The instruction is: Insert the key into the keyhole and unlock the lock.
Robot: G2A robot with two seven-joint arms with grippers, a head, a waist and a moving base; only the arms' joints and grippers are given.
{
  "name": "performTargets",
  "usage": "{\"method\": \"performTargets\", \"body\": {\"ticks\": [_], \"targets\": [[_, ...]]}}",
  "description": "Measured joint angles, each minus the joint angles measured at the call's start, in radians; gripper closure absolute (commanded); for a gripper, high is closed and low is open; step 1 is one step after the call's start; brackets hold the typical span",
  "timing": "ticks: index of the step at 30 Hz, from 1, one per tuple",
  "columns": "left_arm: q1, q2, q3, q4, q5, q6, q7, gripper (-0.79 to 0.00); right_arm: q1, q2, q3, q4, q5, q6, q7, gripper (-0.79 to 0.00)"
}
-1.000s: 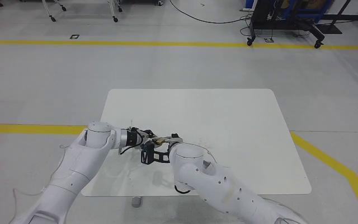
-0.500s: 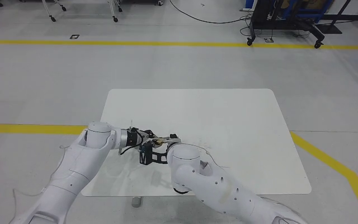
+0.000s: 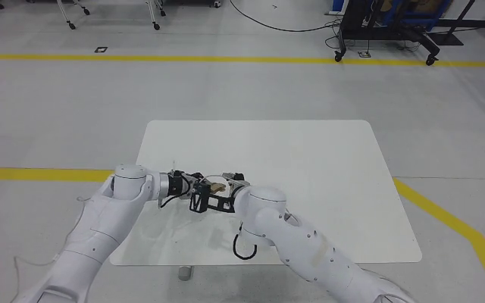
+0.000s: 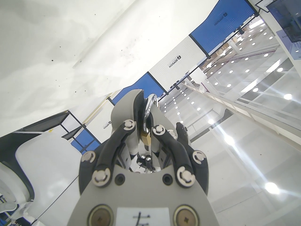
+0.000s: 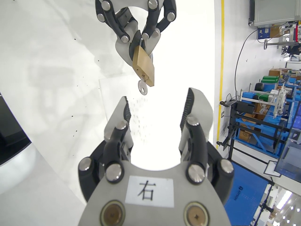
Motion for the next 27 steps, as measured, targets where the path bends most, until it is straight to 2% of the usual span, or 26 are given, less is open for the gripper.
{"method": "performTargets", "body": {"ticks": [6, 10, 13, 16, 17, 18, 20, 24, 27], "targets": [[0.006, -0.005, -0.011, 0.01, -0.041, -0.029, 0.029, 0.0, 0.0, 0.0, -0.001, 0.0, -0.001, 0.0, 0.0, -0.785], [0.015, -0.011, -0.03, 0.011, -0.079, -0.098, 0.073, 0.0, -0.01, 0.001, 0.015, -0.009, 0.016, 0.018, -0.018, -0.785], [0.031, -0.014, -0.061, -0.001, -0.117, -0.195, 0.12, 0.0, -0.058, 0.012, 0.099, -0.038, 0.074, 0.096, -0.187, -0.785], [0.057, -0.016, -0.092, -0.023, -0.135, -0.315, 0.162, 0.0, -0.124, 0.029, 0.181, -0.052, 0.085, 0.129, -0.39, -0.785], [0.069, -0.015, -0.099, -0.037, -0.12, -0.368, 0.183, 0.0, -0.146, 0.034, 0.194, -0.053, 0.064, 0.126, -0.459, -0.72], [0.079, -0.015, -0.103, -0.048, -0.109, -0.404, 0.196, 0.0, -0.161, 0.038, 0.201, -0.05, 0.058, 0.12, -0.513, -0.566], [0.103, -0.015, -0.112, -0.072, -0.098, -0.468, 0.21, 0.0, -0.185, 0.045, 0.212, -0.034, 0.042, 0.126, -0.622, -0.406], [0.133, -0.013, -0.126, -0.11, -0.071, -0.53, 0.218, 0.0, -0.202, 0.046, 0.157, -0.007, -0.16, 0.221, -0.694, -0.342], [0.146, -0.012, -0.135, -0.125, -0.056, -0.539, 0.221, 0.0, -0.195, 0.042, 0.133, 0.016, -0.211, 0.25, -0.711, -0.311]]}}
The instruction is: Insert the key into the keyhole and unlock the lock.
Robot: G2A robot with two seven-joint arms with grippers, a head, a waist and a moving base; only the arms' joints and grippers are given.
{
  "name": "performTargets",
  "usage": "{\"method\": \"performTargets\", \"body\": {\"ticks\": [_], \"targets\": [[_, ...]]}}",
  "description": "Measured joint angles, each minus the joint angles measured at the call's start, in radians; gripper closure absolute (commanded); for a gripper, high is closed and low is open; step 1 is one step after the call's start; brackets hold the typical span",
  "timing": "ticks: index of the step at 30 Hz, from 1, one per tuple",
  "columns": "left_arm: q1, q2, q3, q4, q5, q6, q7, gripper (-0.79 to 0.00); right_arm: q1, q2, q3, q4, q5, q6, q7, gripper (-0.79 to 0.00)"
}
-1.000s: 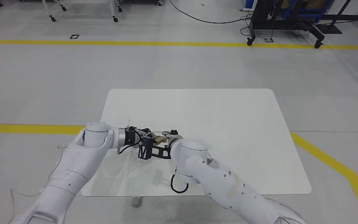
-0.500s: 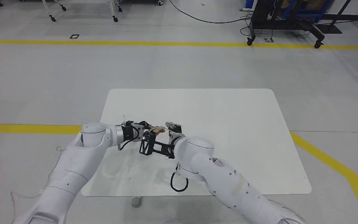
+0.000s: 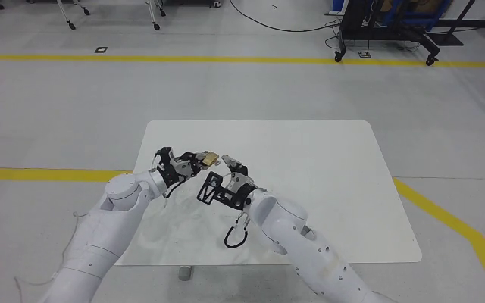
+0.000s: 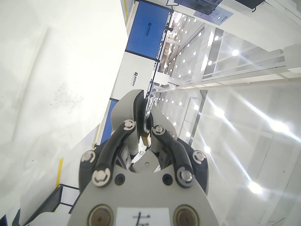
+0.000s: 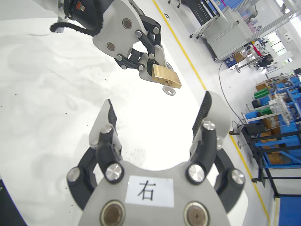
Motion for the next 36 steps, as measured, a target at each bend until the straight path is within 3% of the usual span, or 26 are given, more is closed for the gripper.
{"method": "performTargets", "body": {"ticks": [4, 13, 15, 16, 18, 27, 36], "targets": [[0.009, 0.001, -0.008, -0.01, 0.013, 0.002, -0.004, 0.0, 0.012, -0.006, -0.018, 0.015, -0.027, 0.034, 0.017, -0.197], [0.018, -0.002, -0.01, -0.03, 0.05, 0.013, 0.002, 0.0, 0.019, -0.013, -0.04, 0.016, -0.093, 0.051, 0.074, -0.182], [0.019, -0.002, -0.011, -0.034, 0.056, 0.017, 0.002, 0.0, 0.025, -0.016, -0.05, 0.018, -0.107, 0.053, 0.093, -0.114], [0.019, -0.003, -0.012, -0.035, 0.058, 0.018, 0.002, 0.0, 0.027, -0.018, -0.054, 0.018, -0.109, 0.054, 0.097, -0.043], [0.02, -0.003, -0.014, -0.037, 0.062, 0.021, 0.001, 0.0, 0.031, -0.021, -0.059, 0.018, -0.112, 0.054, 0.103, 0.0], [0.022, -0.005, -0.021, -0.045, 0.085, 0.037, -0.005, 0.0, 0.048, -0.033, -0.07, 0.027, -0.105, 0.037, 0.146, 0.0], [0.036, -0.005, -0.035, -0.066, 0.104, 0.014, -0.006, 0.0, 0.036, -0.041, -0.011, 0.034, 0.064, 0.062, 0.094, 0.0]]}}
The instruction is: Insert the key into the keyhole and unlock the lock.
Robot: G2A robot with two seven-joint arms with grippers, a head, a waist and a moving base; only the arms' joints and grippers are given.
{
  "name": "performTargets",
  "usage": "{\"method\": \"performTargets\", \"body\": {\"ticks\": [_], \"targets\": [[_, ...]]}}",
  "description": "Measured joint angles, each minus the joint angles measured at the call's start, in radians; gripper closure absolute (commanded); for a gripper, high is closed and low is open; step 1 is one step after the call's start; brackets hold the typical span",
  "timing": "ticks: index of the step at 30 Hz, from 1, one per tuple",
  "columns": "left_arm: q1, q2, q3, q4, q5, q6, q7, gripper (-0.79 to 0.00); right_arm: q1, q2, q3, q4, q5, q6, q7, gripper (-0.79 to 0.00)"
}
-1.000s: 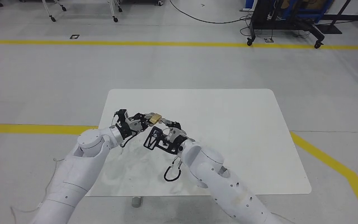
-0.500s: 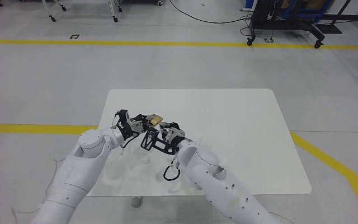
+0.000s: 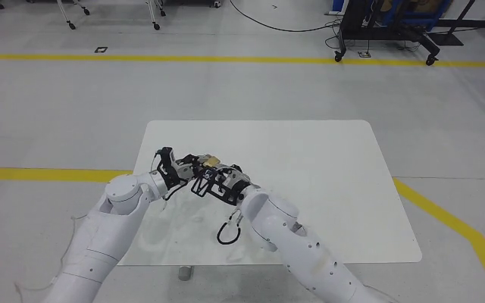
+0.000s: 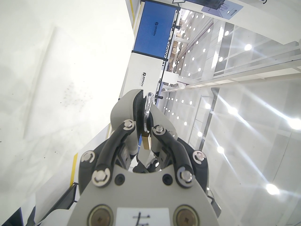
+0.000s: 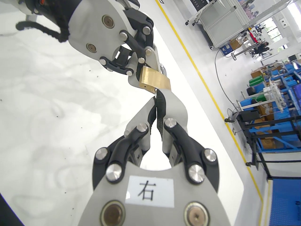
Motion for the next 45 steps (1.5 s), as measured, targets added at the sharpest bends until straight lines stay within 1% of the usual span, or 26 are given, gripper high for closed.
{"method": "performTargets", "body": {"ticks": [4, 7, 9, 14, 17, 19, 20, 21, 22, 23, 28, 31, 34, 37, 38, 40, 42, 45], "targets": [[0.01, 0.0, -0.005, -0.014, 0.021, -0.034, 0.004, 0.0, -0.024, 0.001, 0.052, -0.001, 0.116, 0.011, -0.038, 0.0], [0.021, 0.0, -0.009, -0.027, 0.045, -0.078, 0.012, 0.0, -0.043, 0.001, 0.101, 0.003, 0.239, 0.021, -0.071, 0.0], [0.033, 0.0, -0.015, -0.041, 0.064, -0.122, 0.02, 0.0, -0.053, 0.001, 0.137, 0.011, 0.349, 0.01, -0.099, 0.0], [0.065, 0.002, -0.031, -0.071, 0.117, -0.211, 0.048, 0.0, -0.059, 0.004, 0.228, 0.069, 0.669, -0.101, -0.158, 0.0], [0.079, 0.002, -0.036, -0.084, 0.149, -0.24, 0.066, 0.0, -0.054, 0.009, 0.273, 0.114, 0.822, -0.166, -0.168, 0.0], [0.085, 0.002, -0.038, -0.09, 0.163, -0.25, 0.075, 0.0, -0.048, 0.012, 0.291, 0.138, 0.886, -0.195, -0.168, 0.0], [0.088, 0.001, -0.039, -0.092, 0.167, -0.253, 0.078, 0.0, -0.044, 0.014, 0.297, 0.149, 0.909, -0.204, -0.166, -0.052], [0.09, 0.001, -0.039, -0.093, 0.17, -0.253, 0.079, 0.0, -0.041, 0.015, 0.299, 0.154, 0.918, -0.209, -0.163, -0.256], [0.091, 0.001, -0.04, -0.093, 0.171, -0.252, 0.08, 0.0, -0.038, 0.016, 0.299, 0.157, 0.924, -0.212, -0.16, -0.702], [0.091, 0.0, -0.041, -0.093, 0.171, -0.249, 0.08, 0.0, -0.035, 0.017, 0.298, 0.159, 0.927, -0.216, -0.155, -0.785], [0.09, -0.003, -0.045, -0.09, 0.169, -0.235, 0.081, 0.0, -0.036, 0.027, 0.312, 0.135, 0.911, -0.222, -0.147, -0.785], [0.086, -0.004, -0.044, -0.088, 0.176, -0.219, 0.078, 0.0, -0.068, 0.04, 0.367, 0.092, 0.915, -0.236, -0.164, -0.785], [0.076, -0.006, -0.03, -0.085, 0.207, -0.201, 0.076, 0.0, -0.132, 0.058, 0.463, 0.013, 0.915, -0.241, -0.188, -0.785], [0.054, -0.01, 0.001, -0.084, 0.271, -0.173, 0.073, 0.0, -0.222, 0.076, 0.571, -0.086, 0.92, -0.238, -0.212, -0.785], [0.041, -0.012, 0.02, -0.084, 0.307, -0.155, 0.066, 0.0, -0.259, 0.081, 0.614, -0.123, 0.926, -0.235, -0.221, -0.785], [0.016, -0.016, 0.056, -0.081, 0.367, -0.117, 0.057, 0.0, -0.302, 0.086, 0.666, -0.162, 0.932, -0.232, -0.229, -0.785], [-0.019, -0.025, 0.1, -0.073, 0.414, -0.06, 0.048, 0.0, -0.303, 0.087, 0.669, -0.162, 0.933, -0.231, -0.229, -0.785], [-0.073, -0.045, 0.169, -0.053, 0.437, 0.012, 0.042, 0.0, -0.299, 0.086, 0.663, -0.159, 0.932, -0.232, -0.229, -0.785]]}}
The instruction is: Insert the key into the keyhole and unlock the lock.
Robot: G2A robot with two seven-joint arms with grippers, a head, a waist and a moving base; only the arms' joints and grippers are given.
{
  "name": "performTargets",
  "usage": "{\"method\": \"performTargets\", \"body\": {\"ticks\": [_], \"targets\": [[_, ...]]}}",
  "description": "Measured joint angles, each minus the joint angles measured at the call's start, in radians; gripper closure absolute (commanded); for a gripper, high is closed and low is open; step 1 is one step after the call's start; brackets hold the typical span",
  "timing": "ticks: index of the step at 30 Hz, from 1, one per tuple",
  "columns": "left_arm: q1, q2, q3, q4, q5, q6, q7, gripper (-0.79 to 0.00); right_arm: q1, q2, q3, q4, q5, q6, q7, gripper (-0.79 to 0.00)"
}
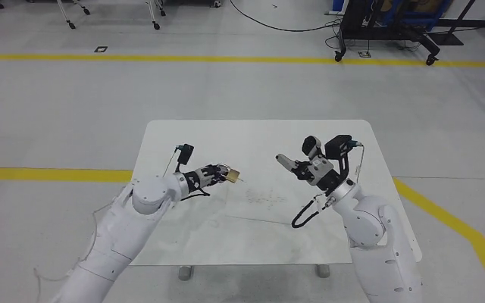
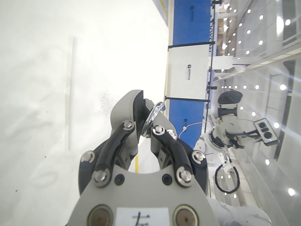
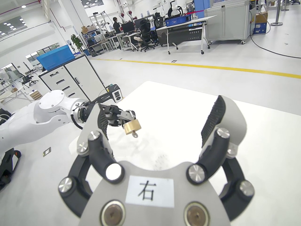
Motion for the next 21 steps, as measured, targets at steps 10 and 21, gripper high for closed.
{"method": "performTargets", "body": {"ticks": [10, 21], "targets": [[-0.189, -0.105, 0.284, 0.167, 0.124, 0.131, 0.028, 0.0, 0.0, 0.0, 0.0, 0.0, 0.0, 0.0, 0.0, -0.785], [-0.28, -0.153, 0.377, 0.312, 0.209, 0.232, -0.057, -0.785, 0.0, 0.0, 0.0, 0.0, 0.0, 0.0, 0.0, -0.785]]}}
